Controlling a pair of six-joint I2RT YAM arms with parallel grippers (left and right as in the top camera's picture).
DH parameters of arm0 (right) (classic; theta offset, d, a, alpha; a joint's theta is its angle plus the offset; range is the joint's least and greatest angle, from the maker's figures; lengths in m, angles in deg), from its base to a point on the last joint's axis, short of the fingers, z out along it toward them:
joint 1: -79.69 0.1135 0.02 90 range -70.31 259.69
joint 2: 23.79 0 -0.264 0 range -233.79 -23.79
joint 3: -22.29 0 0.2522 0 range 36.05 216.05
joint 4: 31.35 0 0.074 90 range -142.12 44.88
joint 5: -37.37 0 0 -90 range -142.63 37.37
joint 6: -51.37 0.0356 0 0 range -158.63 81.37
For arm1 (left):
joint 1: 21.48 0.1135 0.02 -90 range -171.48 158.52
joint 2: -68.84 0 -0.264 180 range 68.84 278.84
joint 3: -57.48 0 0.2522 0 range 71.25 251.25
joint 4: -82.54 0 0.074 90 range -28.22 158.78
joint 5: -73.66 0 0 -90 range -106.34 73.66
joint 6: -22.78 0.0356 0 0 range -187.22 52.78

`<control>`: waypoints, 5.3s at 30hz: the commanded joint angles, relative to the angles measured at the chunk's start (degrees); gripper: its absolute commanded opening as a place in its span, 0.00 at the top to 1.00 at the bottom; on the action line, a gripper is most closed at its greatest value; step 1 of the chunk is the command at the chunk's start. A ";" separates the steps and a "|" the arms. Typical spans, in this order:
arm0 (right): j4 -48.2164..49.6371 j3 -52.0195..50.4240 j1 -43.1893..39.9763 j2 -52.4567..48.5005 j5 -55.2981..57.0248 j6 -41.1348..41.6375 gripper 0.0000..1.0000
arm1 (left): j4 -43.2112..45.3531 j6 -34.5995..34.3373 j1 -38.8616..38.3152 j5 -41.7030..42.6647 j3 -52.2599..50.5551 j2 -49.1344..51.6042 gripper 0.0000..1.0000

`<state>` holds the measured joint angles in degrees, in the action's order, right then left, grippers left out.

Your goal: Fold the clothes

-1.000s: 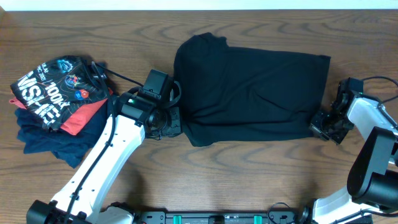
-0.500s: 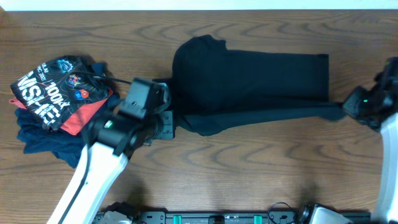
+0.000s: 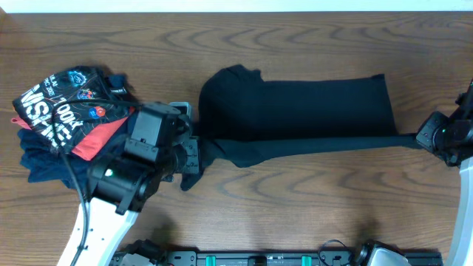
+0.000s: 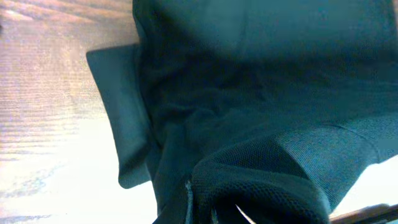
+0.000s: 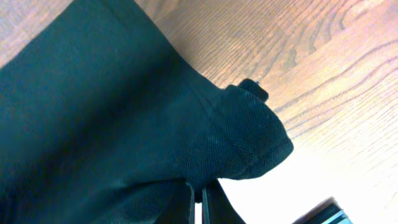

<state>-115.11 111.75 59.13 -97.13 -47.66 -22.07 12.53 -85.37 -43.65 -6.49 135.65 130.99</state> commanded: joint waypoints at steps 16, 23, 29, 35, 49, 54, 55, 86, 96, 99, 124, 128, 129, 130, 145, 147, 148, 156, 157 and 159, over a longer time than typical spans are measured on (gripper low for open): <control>15.47 0.48 1.16 -27.78 -6.29 -7.02 0.99 | 13.11 -0.13 0.68 -6.19 0.55 27.30 0.94; 19.06 0.48 2.32 -33.05 -8.55 -7.48 0.99 | 16.61 -0.11 0.68 -7.15 0.55 32.30 0.92; 18.51 0.48 2.75 -33.00 -7.06 -8.92 0.73 | 16.81 -0.09 1.14 -11.19 0.92 32.30 0.48; 12.57 0.48 0.98 -32.94 -0.04 -3.76 0.70 | 10.36 -1.38 3.80 -9.11 1.14 30.14 0.47; 12.72 -8.33 0.70 -32.96 -0.70 -3.76 0.54 | 15.74 -6.34 3.82 -5.20 -12.15 30.34 0.41; 18.08 -14.53 0.68 -32.96 -0.35 -3.76 0.56 | 19.82 -5.53 3.85 -5.22 -16.96 30.34 0.41; 18.60 -15.39 0.68 -32.96 0.24 -3.72 0.61 | 19.78 -4.74 3.85 -5.66 -17.55 30.36 0.41; 10.01 -4.55 -2.99 -15.37 -13.57 -5.18 0.55 | 21.24 8.74 5.88 -6.97 7.78 30.25 0.24; 8.85 -4.52 -2.95 -12.41 -18.03 -10.01 0.43 | 34.84 11.58 10.27 11.87 14.93 51.63 0.23; 8.85 -4.52 -2.80 -12.41 -18.36 -10.01 0.43 | 35.85 11.93 10.12 12.07 16.79 56.11 0.23; 10.12 -4.57 -2.62 -12.50 -18.29 -10.05 0.52 | 39.65 10.34 9.90 12.09 17.16 58.82 0.80; 11.37 -4.57 -2.62 -13.33 -18.27 -10.05 0.57 | 39.87 9.44 9.90 14.58 17.29 58.60 0.91; 11.80 -4.57 -2.56 -13.70 -18.27 -10.05 0.57 | 39.85 9.33 9.90 15.93 17.29 58.42 0.93; 12.33 -4.57 -2.43 -14.16 -18.29 -10.54 0.57 | 39.58 9.27 9.90 17.53 17.29 58.07 0.94; 38.05 -4.35 3.67 -29.18 -9.64 -11.52 0.41 | 23.91 8.66 9.88 22.73 17.27 46.99 0.94; 42.66 -4.35 4.63 -31.69 -9.66 -11.50 0.38 | 23.28 8.66 9.88 22.71 17.16 47.15 0.94; 45.11 -4.35 5.11 -32.94 -9.68 -11.47 0.37 | 23.10 8.66 9.84 22.71 16.98 47.15 0.94; 55.32 -4.35 8.28 -40.15 -5.33 -8.96 0.35 | 22.01 8.68 9.84 22.49 16.46 47.15 0.94; 55.71 -4.35 8.37 -41.09 -4.02 -7.85 0.35 | 21.94 8.68 9.84 22.51 16.46 47.15 0.94; 56.08 -4.35 8.35 -42.53 -2.80 -6.40 0.35 | 21.77 8.68 9.84 22.49 16.46 47.15 0.94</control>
<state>-59.38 107.01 67.13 -137.52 -54.63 -31.58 34.63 -76.41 -33.69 15.43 152.13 177.92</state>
